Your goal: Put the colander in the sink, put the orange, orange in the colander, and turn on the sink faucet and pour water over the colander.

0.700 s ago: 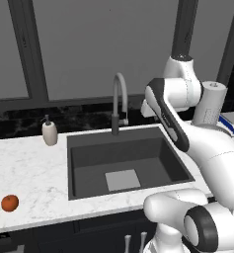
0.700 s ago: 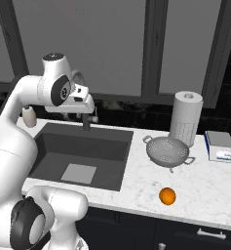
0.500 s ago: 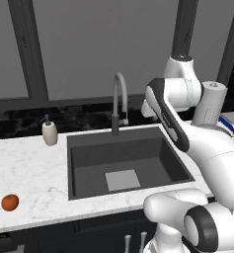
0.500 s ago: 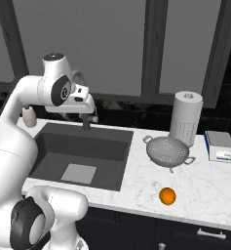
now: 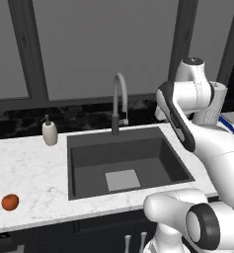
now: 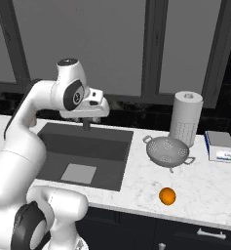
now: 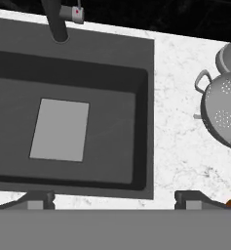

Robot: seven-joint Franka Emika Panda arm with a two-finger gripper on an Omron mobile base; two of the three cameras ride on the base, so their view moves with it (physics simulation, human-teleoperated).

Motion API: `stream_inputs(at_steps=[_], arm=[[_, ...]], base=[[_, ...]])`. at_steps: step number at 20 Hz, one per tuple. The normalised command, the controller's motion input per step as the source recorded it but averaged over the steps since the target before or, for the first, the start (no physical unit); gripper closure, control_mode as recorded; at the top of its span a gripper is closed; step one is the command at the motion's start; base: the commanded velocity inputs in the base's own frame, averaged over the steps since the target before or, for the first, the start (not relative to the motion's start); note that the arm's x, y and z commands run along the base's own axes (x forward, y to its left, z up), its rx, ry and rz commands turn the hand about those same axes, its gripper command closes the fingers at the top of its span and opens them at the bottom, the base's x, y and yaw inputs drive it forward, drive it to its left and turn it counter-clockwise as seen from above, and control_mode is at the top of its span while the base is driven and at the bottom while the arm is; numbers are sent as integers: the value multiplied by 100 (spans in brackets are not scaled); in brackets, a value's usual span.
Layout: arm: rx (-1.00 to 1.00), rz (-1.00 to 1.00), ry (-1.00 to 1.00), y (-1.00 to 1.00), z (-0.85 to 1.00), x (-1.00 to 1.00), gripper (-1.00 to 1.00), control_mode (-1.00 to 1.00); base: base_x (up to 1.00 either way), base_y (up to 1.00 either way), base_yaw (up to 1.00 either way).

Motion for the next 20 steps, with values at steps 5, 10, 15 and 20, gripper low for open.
stream_inputs(at_steps=[5,10,15,20], arm=[[-8,0,1,-73,-29,0,-100,-100],[-11,-1,9,-68,-31,1,-100,-100],[-5,-7,9,-54,-47,0,-100,-100],[-2,-2,8,-53,-57,9,-100,-100]], base=[[0,0,0],[0,0,0],[0,0,0],[0,0,0]])
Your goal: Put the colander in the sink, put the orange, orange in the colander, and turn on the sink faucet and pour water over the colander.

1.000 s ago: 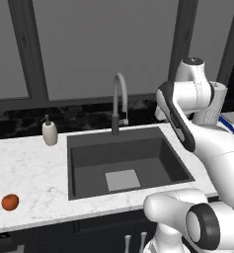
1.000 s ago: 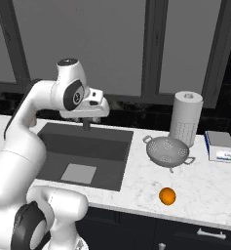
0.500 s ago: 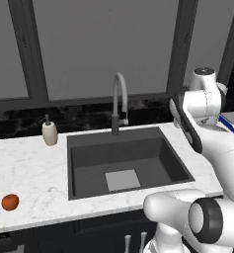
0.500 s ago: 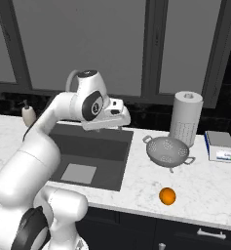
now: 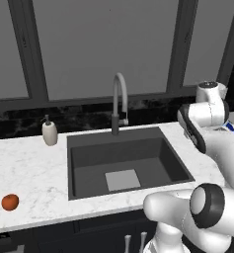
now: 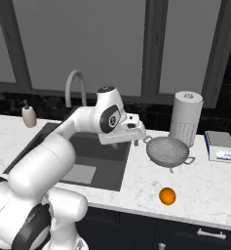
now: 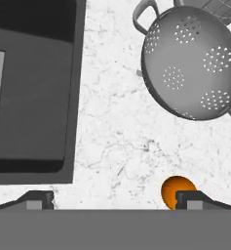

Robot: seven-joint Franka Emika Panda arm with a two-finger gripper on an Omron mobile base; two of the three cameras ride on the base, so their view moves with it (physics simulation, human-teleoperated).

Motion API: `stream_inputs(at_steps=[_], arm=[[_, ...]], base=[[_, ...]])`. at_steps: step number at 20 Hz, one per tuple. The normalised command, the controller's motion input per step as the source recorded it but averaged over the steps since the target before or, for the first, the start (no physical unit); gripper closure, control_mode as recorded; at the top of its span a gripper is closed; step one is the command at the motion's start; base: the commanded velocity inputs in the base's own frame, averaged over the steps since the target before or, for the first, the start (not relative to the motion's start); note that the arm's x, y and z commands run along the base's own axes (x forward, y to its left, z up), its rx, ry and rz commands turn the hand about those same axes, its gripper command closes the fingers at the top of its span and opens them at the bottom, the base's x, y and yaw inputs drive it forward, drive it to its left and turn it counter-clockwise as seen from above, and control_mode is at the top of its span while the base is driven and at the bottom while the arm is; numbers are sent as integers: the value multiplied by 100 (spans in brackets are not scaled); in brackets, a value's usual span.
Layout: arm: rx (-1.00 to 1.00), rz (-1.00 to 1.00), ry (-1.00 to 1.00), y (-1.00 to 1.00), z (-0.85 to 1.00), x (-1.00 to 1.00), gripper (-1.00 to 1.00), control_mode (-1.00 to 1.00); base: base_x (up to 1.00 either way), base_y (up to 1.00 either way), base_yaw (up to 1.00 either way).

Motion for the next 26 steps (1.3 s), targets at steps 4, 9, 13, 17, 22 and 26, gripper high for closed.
stream_inputs(at_steps=[4,9,13,17,22,26], arm=[[0,0,6,-56,-47,29,-100,-100],[4,0,3,-62,-23,30,-100,-100],[8,2,0,-32,-18,10,-100,-100],[0,5,0,0,-18,21,-100,-100],[0,6,0,0,-4,32,-100,-100],[0,5,0,0,-6,31,-100,-100]], base=[[0,0,0],[0,0,0],[0,0,0],[0,0,0],[0,0,0],[0,0,0]])
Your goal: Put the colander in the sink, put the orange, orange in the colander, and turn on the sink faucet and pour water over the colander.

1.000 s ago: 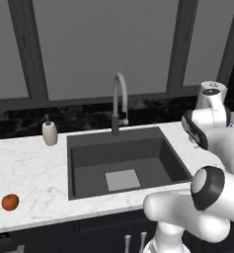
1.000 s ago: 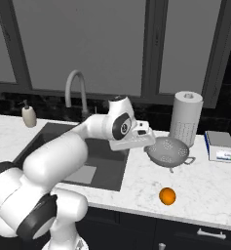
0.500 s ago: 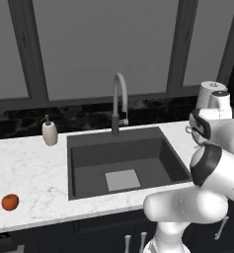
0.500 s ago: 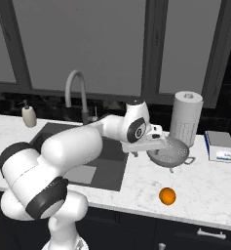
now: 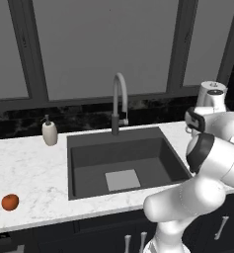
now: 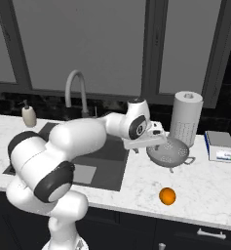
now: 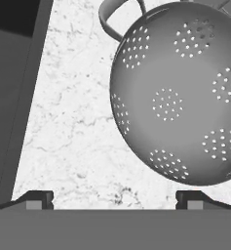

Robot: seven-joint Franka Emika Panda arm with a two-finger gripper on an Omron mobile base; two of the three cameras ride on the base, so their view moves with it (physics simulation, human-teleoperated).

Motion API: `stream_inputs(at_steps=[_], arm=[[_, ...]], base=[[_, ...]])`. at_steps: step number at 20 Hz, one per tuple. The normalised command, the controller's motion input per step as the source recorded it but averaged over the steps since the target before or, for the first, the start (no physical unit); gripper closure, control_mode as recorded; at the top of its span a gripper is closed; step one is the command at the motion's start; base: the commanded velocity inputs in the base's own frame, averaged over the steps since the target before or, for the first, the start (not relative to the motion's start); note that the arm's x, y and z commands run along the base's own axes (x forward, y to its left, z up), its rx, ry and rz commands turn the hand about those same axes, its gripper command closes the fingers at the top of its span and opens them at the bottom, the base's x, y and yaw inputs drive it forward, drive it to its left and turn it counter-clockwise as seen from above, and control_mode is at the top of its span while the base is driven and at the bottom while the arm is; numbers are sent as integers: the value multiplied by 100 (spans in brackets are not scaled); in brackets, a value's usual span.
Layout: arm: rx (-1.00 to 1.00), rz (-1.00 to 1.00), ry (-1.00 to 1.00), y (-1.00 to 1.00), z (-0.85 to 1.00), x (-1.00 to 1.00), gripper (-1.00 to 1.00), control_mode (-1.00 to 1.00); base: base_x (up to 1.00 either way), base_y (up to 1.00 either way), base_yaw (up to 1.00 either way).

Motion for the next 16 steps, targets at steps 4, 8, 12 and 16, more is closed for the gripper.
stream_inputs(at_steps=[4,8,12,16], arm=[[0,1,0,0,-19,26,-100,-100],[0,2,0,0,-24,24,-100,-100],[3,3,-1,-8,-27,18,-100,-100],[4,1,0,-15,-26,19,-100,-100]], base=[[0,0,0],[0,0,0],[0,0,0],[0,0,0]])
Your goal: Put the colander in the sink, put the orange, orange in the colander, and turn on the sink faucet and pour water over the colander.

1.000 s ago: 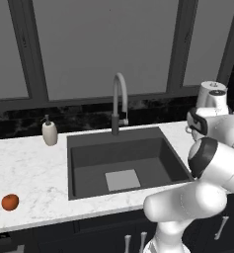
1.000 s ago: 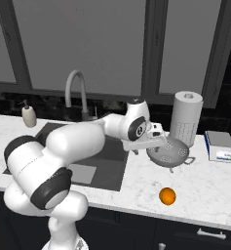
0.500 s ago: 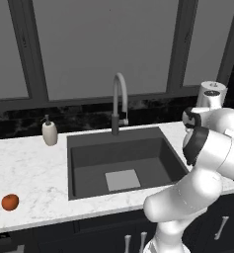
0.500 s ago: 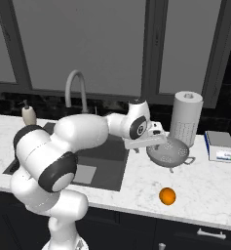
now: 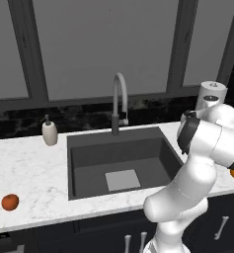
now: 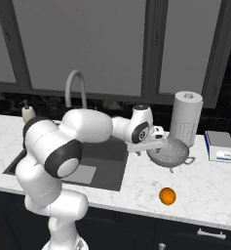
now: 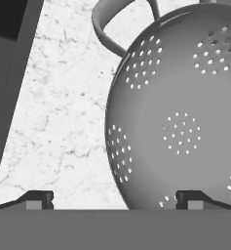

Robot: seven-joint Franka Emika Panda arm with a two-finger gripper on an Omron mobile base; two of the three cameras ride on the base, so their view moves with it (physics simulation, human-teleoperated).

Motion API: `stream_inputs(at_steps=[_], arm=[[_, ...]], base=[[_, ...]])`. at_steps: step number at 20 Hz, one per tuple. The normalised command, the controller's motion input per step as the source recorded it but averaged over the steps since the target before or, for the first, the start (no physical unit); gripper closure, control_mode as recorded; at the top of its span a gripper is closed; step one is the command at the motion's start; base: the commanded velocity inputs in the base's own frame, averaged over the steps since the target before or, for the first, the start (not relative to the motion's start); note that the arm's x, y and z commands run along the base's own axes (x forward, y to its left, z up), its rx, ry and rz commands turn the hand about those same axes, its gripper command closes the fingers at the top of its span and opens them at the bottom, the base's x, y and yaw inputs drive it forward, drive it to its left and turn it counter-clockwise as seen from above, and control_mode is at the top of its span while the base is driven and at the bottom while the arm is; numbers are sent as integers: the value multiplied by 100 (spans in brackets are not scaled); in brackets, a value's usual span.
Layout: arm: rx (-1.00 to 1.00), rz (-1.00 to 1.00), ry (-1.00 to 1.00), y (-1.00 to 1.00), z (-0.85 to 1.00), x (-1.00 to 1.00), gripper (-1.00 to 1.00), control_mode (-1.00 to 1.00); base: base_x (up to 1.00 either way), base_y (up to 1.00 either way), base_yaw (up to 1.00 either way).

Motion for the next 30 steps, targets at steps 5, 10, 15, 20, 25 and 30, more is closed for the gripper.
stream_inputs(at_steps=[5,10,15,20,25,30], arm=[[2,1,0,-3,-15,23,-100,-100],[0,0,0,0,-15,32,-100,-100],[2,0,1,-5,-17,18,-100,-100],[3,0,0,0,-37,0,-100,-100],[1,0,0,0,-22,0,100,-100],[0,0,0,0,0,0,100,-100]], base=[[0,0,0],[0,0,0],[0,0,0],[0,0,0],[0,0,0],[0,0,0]])
